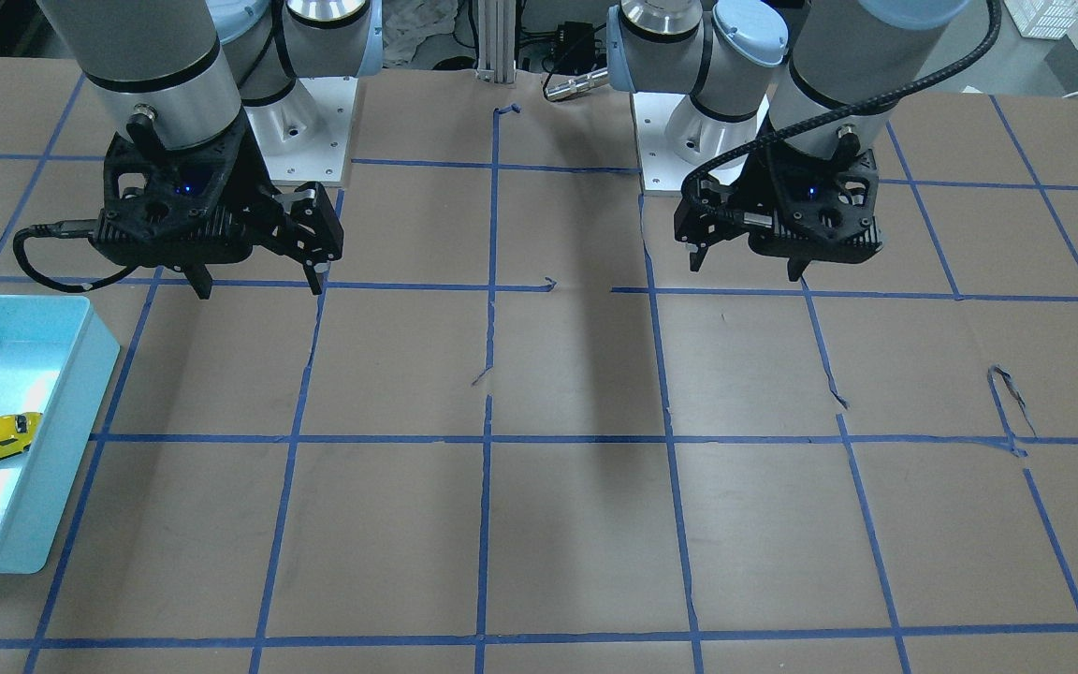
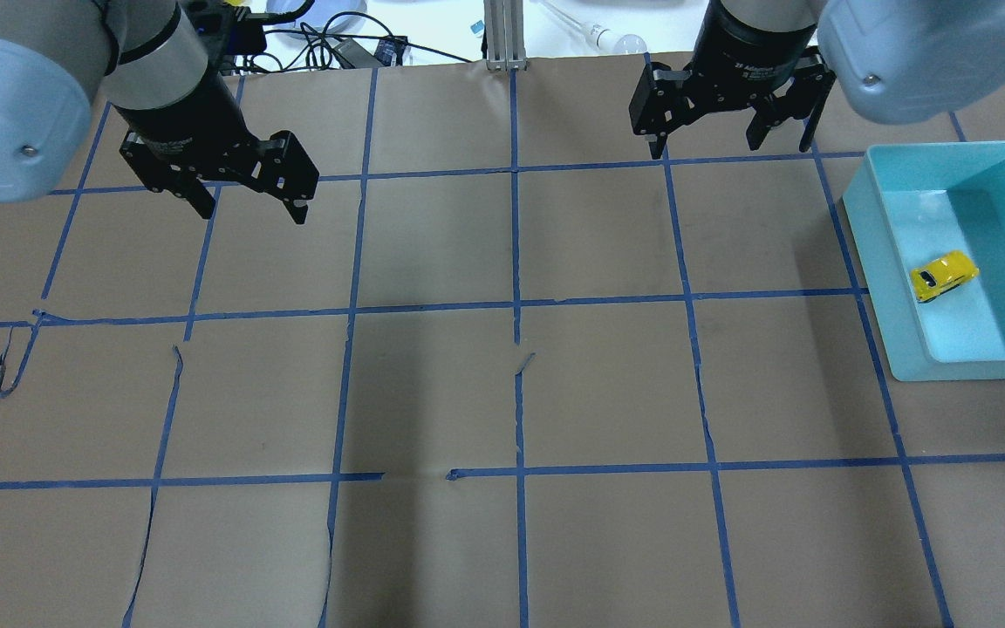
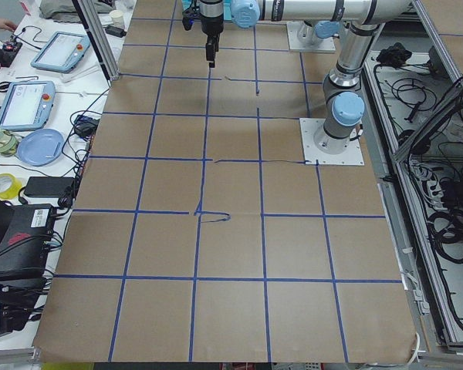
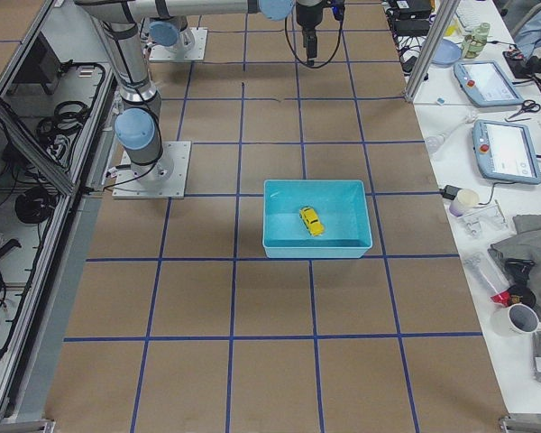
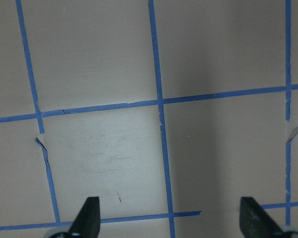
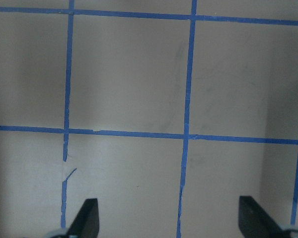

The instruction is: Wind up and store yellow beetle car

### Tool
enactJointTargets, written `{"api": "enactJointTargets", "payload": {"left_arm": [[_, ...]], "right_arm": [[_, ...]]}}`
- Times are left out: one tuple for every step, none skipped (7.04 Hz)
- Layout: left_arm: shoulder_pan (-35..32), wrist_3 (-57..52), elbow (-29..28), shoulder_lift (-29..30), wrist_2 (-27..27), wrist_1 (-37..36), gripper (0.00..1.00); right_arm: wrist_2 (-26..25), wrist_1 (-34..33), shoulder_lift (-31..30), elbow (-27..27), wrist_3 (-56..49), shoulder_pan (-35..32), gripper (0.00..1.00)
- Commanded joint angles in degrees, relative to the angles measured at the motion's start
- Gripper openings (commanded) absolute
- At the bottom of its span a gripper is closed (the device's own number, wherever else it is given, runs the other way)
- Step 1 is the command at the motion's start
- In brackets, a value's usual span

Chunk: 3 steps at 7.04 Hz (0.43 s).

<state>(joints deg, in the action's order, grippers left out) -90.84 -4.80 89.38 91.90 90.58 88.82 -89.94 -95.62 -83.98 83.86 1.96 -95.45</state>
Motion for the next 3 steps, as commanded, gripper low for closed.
{"api": "enactJointTargets", "payload": {"left_arm": [[0.1,0.0,0.4,-0.9,-0.1,0.2,1.00],[0.3,0.0,0.6,-0.9,0.0,0.3,1.00],[0.3,0.0,0.7,-0.9,0.1,0.4,1.00]], "right_arm": [[-0.2,-0.1,0.0,-0.1,-0.4,0.0,1.00],[-0.3,-0.1,0.0,0.0,-0.5,0.0,1.00],[-0.3,-0.1,0.0,0.0,-0.6,0.1,1.00]]}}
